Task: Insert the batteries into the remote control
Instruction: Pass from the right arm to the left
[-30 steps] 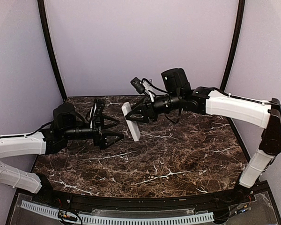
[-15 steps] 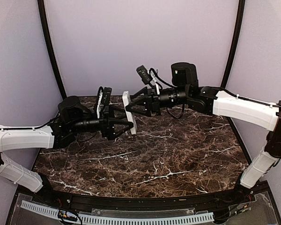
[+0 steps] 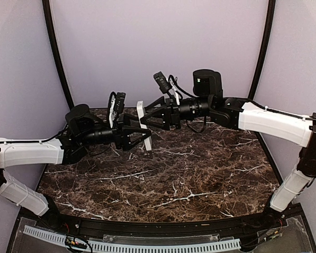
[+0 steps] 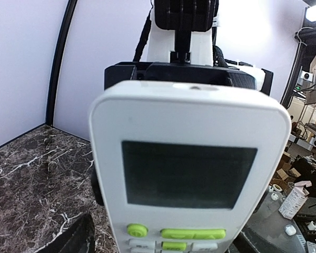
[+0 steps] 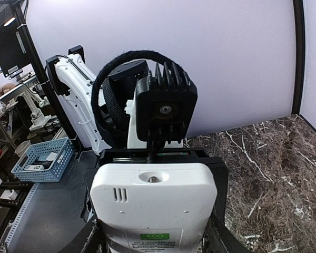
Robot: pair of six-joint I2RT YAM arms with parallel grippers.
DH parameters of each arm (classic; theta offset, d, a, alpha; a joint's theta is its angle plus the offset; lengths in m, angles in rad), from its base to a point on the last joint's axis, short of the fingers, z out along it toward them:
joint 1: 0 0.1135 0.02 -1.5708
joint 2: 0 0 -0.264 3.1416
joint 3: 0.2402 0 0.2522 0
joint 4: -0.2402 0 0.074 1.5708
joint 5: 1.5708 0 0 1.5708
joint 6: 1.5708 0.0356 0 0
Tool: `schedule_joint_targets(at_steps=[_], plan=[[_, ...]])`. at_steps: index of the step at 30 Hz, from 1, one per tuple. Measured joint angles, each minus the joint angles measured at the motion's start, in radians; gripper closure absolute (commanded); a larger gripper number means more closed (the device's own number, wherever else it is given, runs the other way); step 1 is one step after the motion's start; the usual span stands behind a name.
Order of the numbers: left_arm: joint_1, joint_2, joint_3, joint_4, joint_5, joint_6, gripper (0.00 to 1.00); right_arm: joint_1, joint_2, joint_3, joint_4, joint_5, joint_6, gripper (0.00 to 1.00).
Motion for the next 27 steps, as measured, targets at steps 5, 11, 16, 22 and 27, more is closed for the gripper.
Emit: schedule_joint_targets(at_steps=[5,11,16,22,27], plan=[[0.000,0.004,0.009,0.005,0.016,0.000,0.29,0.000,0.010,0.000,0.003,-0.007,0.001,0.84],[-0.001,0.004,0.009,0.011,0.031,0.005,0.52,0.000,0.019,0.002,0.001,-0.018,0.010,0.84],[-0.001,0.004,0.009,0.015,0.043,0.009,0.71,0.000,0.019,0.004,0.002,-0.021,0.011,0.84],[0.000,0.004,0.009,0.010,0.045,0.015,0.85,0.000,0.021,0.005,0.001,-0.022,0.011,0.60],[-0.001,-0.011,0.024,-0.086,0.018,0.051,0.85,-0.004,0.020,0.005,-0.034,0.006,0.008,0.34]])
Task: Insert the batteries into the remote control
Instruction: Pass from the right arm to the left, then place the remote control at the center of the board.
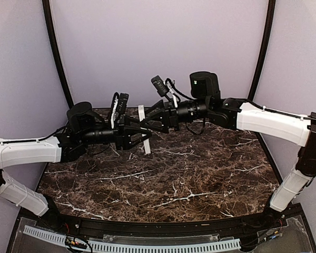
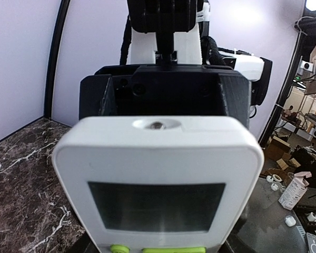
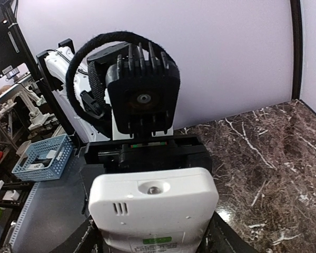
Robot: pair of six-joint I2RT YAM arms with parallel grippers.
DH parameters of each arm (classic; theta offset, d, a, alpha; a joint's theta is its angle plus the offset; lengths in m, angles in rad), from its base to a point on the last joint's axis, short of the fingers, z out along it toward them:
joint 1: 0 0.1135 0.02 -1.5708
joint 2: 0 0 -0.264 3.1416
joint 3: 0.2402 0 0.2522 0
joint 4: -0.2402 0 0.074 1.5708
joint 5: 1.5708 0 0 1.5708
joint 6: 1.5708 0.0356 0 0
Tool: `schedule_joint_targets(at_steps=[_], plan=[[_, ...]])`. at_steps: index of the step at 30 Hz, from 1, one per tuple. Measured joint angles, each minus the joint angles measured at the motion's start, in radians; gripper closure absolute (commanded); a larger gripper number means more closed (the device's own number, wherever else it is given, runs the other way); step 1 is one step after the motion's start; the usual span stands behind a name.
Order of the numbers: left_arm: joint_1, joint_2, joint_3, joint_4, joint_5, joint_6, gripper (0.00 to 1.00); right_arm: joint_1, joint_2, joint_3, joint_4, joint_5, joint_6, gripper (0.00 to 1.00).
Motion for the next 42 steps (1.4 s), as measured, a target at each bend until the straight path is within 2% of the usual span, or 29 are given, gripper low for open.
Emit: schedule_joint_targets(at_steps=[2,6,9,14,20,22,26,27,29,31,37,42], plan=[[-0.002,-0.005,0.039,-0.121,-0.051,0.042,0.85,-0.004,-0.006,0.000,-0.023,0.048,0.004,0.30],[-0.005,0.011,0.140,-0.428,-0.201,0.126,0.85,-0.048,-0.046,0.000,-0.092,0.159,0.021,0.29],[-0.005,0.079,0.227,-0.642,-0.326,0.175,0.85,-0.090,-0.100,-0.010,-0.140,0.259,0.036,0.29],[-0.024,0.289,0.327,-0.927,-0.484,0.233,0.86,-0.142,-0.198,-0.054,-0.205,0.430,0.072,0.28],[-0.097,0.620,0.504,-1.222,-0.597,0.287,0.71,-0.161,-0.224,-0.069,-0.278,0.535,0.083,0.28],[-0.117,0.668,0.556,-1.275,-0.623,0.306,0.65,-0.161,-0.224,-0.077,-0.300,0.546,0.083,0.28],[-0.142,0.714,0.628,-1.353,-0.637,0.336,0.45,-0.161,-0.224,-0.088,-0.320,0.555,0.082,0.28],[-0.146,0.721,0.639,-1.363,-0.637,0.343,0.25,-0.161,-0.224,-0.089,-0.324,0.555,0.082,0.28],[-0.148,0.734,0.659,-1.382,-0.637,0.356,0.04,-0.161,-0.224,-0.089,-0.325,0.555,0.082,0.28],[-0.151,0.739,0.669,-1.388,-0.630,0.370,0.01,-0.161,-0.224,-0.089,-0.327,0.555,0.082,0.28],[-0.152,0.740,0.673,-1.395,-0.612,0.389,0.01,-0.161,-0.223,-0.089,-0.342,0.564,0.078,0.26],[-0.140,0.688,0.642,-1.334,-0.545,0.393,0.01,-0.173,-0.212,-0.088,-0.371,0.623,0.082,0.18]])
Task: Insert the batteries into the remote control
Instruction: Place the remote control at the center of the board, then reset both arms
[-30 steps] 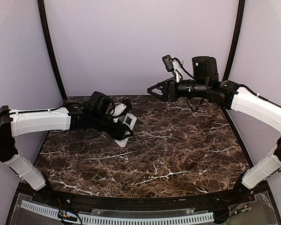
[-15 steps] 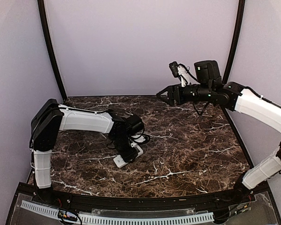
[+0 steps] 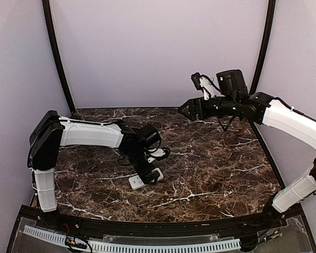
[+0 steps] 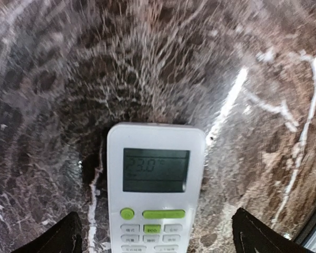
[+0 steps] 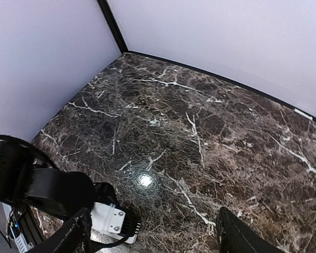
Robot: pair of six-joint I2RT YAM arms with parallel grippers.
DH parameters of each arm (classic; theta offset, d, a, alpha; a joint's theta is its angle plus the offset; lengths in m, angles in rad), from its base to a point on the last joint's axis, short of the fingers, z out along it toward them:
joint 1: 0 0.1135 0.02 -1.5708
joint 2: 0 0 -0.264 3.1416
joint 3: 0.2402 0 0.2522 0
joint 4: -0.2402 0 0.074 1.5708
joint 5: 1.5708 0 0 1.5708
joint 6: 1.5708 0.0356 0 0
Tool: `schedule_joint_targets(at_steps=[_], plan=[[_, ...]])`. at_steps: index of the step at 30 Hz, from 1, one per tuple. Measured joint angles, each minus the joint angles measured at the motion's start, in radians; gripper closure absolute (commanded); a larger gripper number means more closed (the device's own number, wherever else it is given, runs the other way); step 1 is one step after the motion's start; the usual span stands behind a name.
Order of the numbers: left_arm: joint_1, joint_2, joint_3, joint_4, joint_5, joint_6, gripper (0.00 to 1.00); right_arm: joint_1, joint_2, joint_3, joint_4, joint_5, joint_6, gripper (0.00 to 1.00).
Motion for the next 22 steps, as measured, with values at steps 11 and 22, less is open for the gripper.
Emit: schedule_joint_targets(at_steps=[11,22], plan=[[0.473,-0.674,-0.481,0.547,-0.086,-0.288,0.01,-0.360,-0.071,-0.320,0.059,0.085,0.108,0.14],[0.627,-0.862,-0.795,0.702,-0.534,-0.395,0.01,-0.571,-0.344,-0.691,0.241,0.175,0.168,0.10]])
